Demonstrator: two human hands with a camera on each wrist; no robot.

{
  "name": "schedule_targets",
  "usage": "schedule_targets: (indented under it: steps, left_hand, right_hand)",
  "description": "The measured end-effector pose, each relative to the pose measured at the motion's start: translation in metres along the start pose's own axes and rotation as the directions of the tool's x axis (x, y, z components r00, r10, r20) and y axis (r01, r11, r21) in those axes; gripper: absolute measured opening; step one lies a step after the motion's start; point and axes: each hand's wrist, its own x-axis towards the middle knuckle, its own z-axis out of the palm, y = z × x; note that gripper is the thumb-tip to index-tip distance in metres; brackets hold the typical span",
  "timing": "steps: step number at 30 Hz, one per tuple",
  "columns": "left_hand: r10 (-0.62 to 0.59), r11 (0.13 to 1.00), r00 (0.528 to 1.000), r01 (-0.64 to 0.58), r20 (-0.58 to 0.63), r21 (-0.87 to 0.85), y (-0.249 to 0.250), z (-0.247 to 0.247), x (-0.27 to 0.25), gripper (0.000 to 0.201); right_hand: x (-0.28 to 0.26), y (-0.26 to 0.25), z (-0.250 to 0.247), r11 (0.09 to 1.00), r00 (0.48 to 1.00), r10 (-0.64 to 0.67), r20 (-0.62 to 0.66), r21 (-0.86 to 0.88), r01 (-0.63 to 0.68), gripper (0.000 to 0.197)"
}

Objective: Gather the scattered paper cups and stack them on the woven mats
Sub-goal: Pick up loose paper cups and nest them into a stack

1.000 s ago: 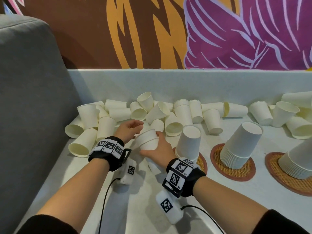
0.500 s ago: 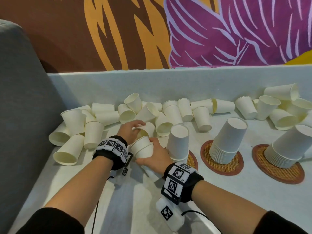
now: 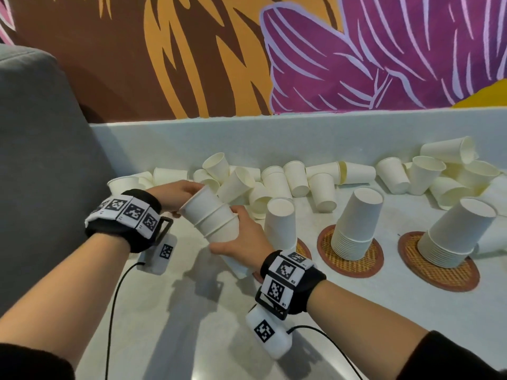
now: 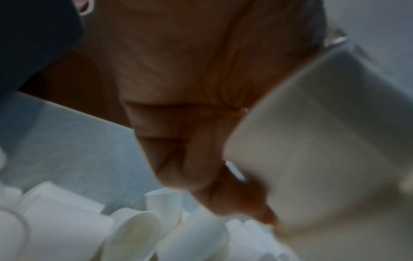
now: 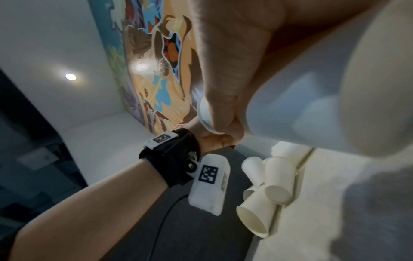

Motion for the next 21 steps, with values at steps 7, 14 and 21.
schedule_targets:
  steps: [7, 14, 21]
  left_hand:
    - [0.152, 0.717, 0.852, -0.444, -0.502, -0.536, 0.070, 0.017, -0.019, 0.024]
    - [0.393, 0.845, 0.871, -0.468, -0.294, -0.258, 0.134, 0.067, -0.017, 0.096]
    - [0.463, 0.824, 0.859, -0.508, -0.219, -0.250, 0.143, 0.088, -0.001, 0.097]
  right_hand:
    - [-0.013, -0.039, -0.045, 0.992, 0.986, -0.086, -0.145, 0.079, 0.099, 0.076]
    - [0.011, -0.054, -0.124, 0.888, 0.966, 0.243, 0.086, 0.381, -0.258, 0.072]
    - [0.003, -0.041, -0.182, 0.877, 0.951, 0.199, 0.237, 0.391, -0.281, 0.019]
